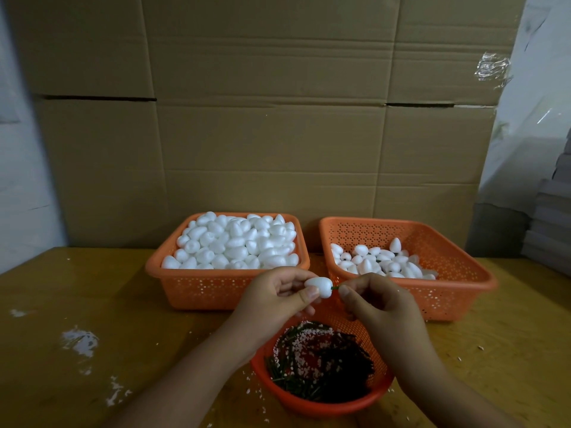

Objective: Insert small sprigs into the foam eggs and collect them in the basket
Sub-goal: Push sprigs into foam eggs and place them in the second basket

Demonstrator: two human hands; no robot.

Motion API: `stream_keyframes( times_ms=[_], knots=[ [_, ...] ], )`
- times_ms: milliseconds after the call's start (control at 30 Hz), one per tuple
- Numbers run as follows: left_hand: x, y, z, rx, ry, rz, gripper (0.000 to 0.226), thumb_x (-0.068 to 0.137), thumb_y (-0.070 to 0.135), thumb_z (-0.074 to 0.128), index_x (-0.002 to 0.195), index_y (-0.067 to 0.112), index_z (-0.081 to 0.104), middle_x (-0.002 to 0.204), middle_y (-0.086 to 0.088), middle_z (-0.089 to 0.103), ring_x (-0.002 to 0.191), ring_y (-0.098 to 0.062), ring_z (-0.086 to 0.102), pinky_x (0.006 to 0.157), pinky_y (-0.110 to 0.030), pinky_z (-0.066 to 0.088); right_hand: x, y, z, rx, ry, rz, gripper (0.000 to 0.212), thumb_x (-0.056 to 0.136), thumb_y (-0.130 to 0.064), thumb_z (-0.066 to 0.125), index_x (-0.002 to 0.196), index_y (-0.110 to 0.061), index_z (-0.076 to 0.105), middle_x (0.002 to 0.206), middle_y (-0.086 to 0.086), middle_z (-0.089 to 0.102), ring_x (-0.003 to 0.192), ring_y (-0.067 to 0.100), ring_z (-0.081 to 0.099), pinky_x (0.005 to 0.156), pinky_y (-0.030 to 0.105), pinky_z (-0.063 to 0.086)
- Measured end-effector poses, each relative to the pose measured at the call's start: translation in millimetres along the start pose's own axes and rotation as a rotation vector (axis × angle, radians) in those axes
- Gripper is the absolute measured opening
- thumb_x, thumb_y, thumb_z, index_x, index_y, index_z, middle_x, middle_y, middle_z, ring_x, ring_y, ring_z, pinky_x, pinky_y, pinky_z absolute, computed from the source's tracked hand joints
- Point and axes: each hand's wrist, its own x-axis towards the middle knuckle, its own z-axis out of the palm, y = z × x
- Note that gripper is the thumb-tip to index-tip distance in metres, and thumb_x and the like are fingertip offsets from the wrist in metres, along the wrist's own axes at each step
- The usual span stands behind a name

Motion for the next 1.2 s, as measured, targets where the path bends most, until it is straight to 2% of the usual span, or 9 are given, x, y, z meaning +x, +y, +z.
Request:
stream_keyframes(
  times_ms=[167,333,633,733,833,900,967,1067,1200],
  knots=[
    [-0.6,0.7,2.0,0.006,0.022,0.001,0.015,0.092,0.011,0.064,0.104,0.017,0.071,0.086,0.001,0.076,0.071,-0.008,0.068,0.063,-0.017,0.050,0.7,-0.4,0.5,-0.040,-0.018,0.006,0.008,0.088,-0.014,0.067,0.081,-0.017,0.070,0.071,-0.004,0.068,0.068,0.008,0.062,0.067,0.024,0.050],
    [-0.4,0.6,5.1,0.003,0.074,-0.002,0.017,0.090,0.015,0.067,0.107,0.018,0.071,0.095,-0.001,0.075,0.072,-0.009,0.068,0.064,-0.017,0.051,3.2,0.2,-3.7,-0.108,-0.016,-0.040,0.011,0.088,-0.017,0.067,0.080,-0.023,0.070,0.072,-0.010,0.068,0.068,0.004,0.062,0.063,0.014,0.046],
    [0.9,2.2,4.0,0.140,0.093,0.108,0.017,0.090,0.034,0.064,0.105,0.043,0.064,0.095,0.007,0.070,0.077,-0.010,0.070,0.073,-0.024,0.052,15.8,-2.9,-19.1,-0.126,0.031,-0.057,0.012,0.087,-0.021,0.066,0.076,-0.023,0.069,0.073,-0.010,0.068,0.061,0.002,0.058,0.053,0.016,0.045],
    [0.8,2.6,-3.9,0.395,0.163,0.186,0.019,0.093,0.032,0.061,0.107,0.045,0.058,0.094,0.020,0.067,0.084,0.000,0.066,0.078,-0.025,0.052,25.9,-0.6,-33.8,-0.215,0.140,-0.048,0.013,0.087,-0.023,0.065,0.075,-0.021,0.068,0.071,-0.006,0.067,0.062,0.005,0.059,0.061,0.031,0.049],
    [0.4,7.2,-17.7,0.862,0.304,0.347,0.022,0.092,0.029,0.060,0.111,0.042,0.057,0.092,0.022,0.065,0.089,0.003,0.060,0.071,-0.019,0.049,34.4,5.0,-53.5,-0.384,0.272,-0.070,0.014,0.087,-0.033,0.063,0.075,-0.028,0.063,0.067,-0.008,0.063,0.062,0.001,0.058,0.057,0.029,0.045],
    [1.6,7.1,-28.2,1.102,0.358,0.395,0.021,0.090,0.025,0.063,0.110,0.031,0.062,0.098,0.016,0.065,0.095,-0.006,0.061,0.073,-0.025,0.047,39.2,9.7,-66.8,-0.531,0.338,-0.068,0.014,0.088,-0.037,0.062,0.075,-0.032,0.060,0.074,-0.013,0.064,0.066,0.002,0.058,0.055,0.029,0.045],
    [4.2,2.7,-39.2,1.189,0.381,0.370,0.019,0.089,0.024,0.064,0.108,0.024,0.066,0.105,0.009,0.065,0.101,-0.015,0.061,0.080,-0.031,0.047,43.6,15.1,-76.7,-0.656,0.345,-0.053,0.009,0.090,-0.037,0.062,0.085,-0.030,0.064,0.082,-0.012,0.065,0.072,0.003,0.058,0.057,0.029,0.047],
    [7.1,-5.3,-51.9,1.171,0.379,0.215,0.025,0.095,0.036,0.056,0.114,0.024,0.066,0.116,0.007,0.061,0.110,-0.017,0.057,0.090,-0.035,0.043,46.0,19.3,-76.9,-0.710,0.306,-0.077,0.019,0.090,-0.030,0.063,0.106,-0.021,0.068,0.094,-0.007,0.065,0.083,0.010,0.060,0.069,0.037,0.052],
    [10.6,-12.7,-57.5,1.270,0.288,0.121,0.042,0.099,0.052,0.030,0.113,0.033,0.065,0.114,0.016,0.064,0.108,-0.008,0.056,0.092,-0.031,0.037,31.7,5.2,-53.1,-0.632,0.152,-0.231,0.014,0.088,-0.024,0.061,0.101,-0.026,0.068,0.096,-0.016,0.060,0.091,0.007,0.059,0.080,0.032,0.050]
  ],
)
